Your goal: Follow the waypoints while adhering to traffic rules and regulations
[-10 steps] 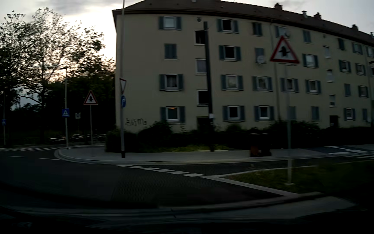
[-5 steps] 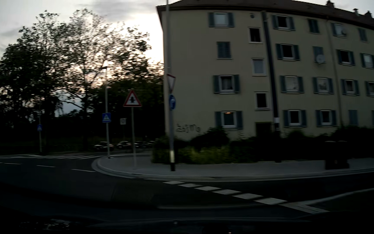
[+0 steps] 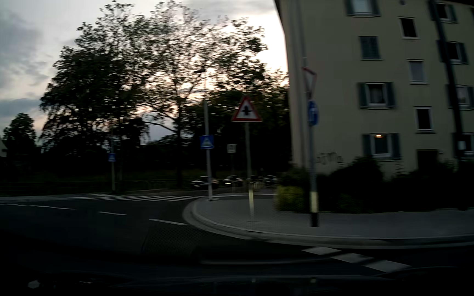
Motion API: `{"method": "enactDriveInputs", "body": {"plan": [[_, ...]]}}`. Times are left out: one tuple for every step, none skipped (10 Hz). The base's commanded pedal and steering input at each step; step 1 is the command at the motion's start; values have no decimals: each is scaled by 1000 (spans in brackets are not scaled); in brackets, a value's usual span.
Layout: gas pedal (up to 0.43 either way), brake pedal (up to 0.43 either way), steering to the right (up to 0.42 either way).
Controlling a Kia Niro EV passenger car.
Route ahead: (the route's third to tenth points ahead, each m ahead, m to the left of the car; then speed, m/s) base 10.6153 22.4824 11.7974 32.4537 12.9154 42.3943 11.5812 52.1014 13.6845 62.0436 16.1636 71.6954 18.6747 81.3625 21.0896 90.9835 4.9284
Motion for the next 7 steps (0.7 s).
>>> {"method": "enactDriveInputs", "body": {"plan": [[59, 0, -419], [59, 0, -419], [59, 0, -419], [59, 0, -419], [59, 0, -419], [59, 0, -420], [59, 0, -421]]}}
